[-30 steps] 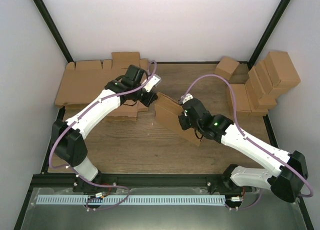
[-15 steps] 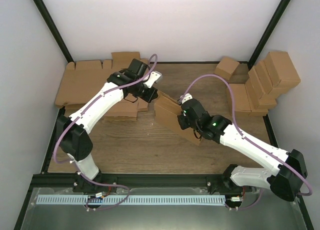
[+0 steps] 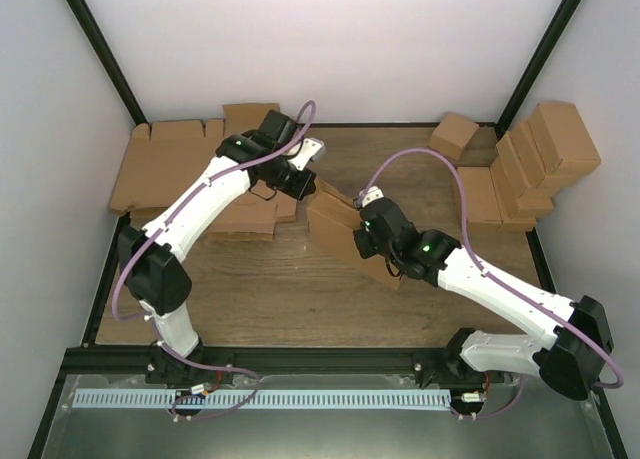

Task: Fold the paper box

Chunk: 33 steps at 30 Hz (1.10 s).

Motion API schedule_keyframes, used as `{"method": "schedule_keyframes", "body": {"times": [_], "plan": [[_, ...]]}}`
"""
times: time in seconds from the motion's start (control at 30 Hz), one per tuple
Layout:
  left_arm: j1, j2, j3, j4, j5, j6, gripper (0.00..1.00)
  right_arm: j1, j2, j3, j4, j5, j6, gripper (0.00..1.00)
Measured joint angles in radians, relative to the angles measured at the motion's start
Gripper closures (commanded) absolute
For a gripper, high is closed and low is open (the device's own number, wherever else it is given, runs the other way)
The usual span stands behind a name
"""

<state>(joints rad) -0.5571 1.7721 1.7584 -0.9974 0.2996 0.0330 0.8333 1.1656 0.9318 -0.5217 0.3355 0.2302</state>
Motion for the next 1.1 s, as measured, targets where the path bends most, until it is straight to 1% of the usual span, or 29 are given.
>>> {"method": "schedule_keyframes", "body": {"times": [0.33, 0.7, 0.87, 1.1], "plan": [[0.000, 0.018, 0.062, -0.056, 0.016, -0.004, 0.96, 0.008, 0.002, 0.000, 0.008, 0.010, 0.000, 0.99], [0.001, 0.024, 0.065, -0.065, 0.018, -0.003, 0.96, 0.008, 0.005, 0.000, 0.012, 0.010, 0.000, 0.99], [0.001, 0.008, 0.022, -0.032, 0.011, 0.005, 0.96, 0.008, 0.008, 0.000, 0.014, 0.014, 0.000, 0.99], [-0.005, -0.032, -0.041, 0.018, -0.040, 0.031, 0.96, 0.010, 0.009, 0.000, 0.014, 0.014, 0.000, 0.99]]}}
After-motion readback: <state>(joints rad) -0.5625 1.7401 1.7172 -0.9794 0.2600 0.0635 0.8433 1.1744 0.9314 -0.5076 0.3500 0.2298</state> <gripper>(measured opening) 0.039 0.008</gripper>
